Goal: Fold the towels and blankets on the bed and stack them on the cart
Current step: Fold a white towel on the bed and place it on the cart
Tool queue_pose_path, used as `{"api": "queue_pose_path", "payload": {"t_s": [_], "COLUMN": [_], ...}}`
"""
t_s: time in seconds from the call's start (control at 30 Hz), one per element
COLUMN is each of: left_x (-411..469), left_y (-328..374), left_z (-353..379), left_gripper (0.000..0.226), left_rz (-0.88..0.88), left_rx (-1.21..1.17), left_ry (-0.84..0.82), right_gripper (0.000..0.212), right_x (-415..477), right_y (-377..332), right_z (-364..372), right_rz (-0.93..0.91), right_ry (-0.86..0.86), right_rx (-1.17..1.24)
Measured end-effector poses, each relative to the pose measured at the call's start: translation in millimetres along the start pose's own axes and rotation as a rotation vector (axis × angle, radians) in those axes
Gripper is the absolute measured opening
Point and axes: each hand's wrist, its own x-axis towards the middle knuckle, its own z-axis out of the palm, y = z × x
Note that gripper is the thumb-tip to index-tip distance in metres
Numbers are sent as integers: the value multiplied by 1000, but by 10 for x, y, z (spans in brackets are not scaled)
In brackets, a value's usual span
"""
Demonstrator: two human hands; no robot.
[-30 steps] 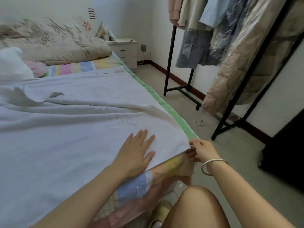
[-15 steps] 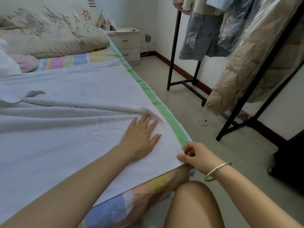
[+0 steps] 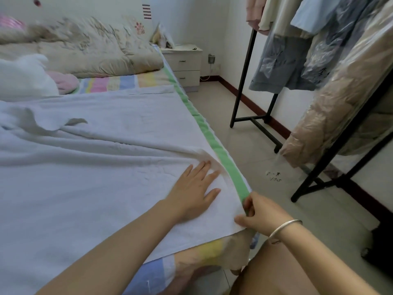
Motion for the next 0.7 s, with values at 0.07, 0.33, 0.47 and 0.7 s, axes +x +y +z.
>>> {"api": "queue_pose_path", "payload": {"t_s": [0.07, 0.33, 0.47, 0.7], "left_x": [-211, -1829, -2895, -4524], "left_y": [-53, -1136, -1755, -2390], "left_z": [-57, -357, -596, -793], "left_gripper": [56, 86, 78, 69], "left_rz": [-24, -461, -766, -1148], "left_rx": [-69, 17, 115, 119], "left_ry": [14, 145, 114, 63], "right_gripper": [71, 62, 80, 58], "right_x": [-34, -199, -327, -774], "right_y": [-147, -1885, -2885, -3771], "right_z": [-68, 705, 1403, 2021], "right_rz": [-25, -632, -777, -915], "right_ry": [99, 200, 132, 79], "right_rx": [-127, -182, -194, -281]}}
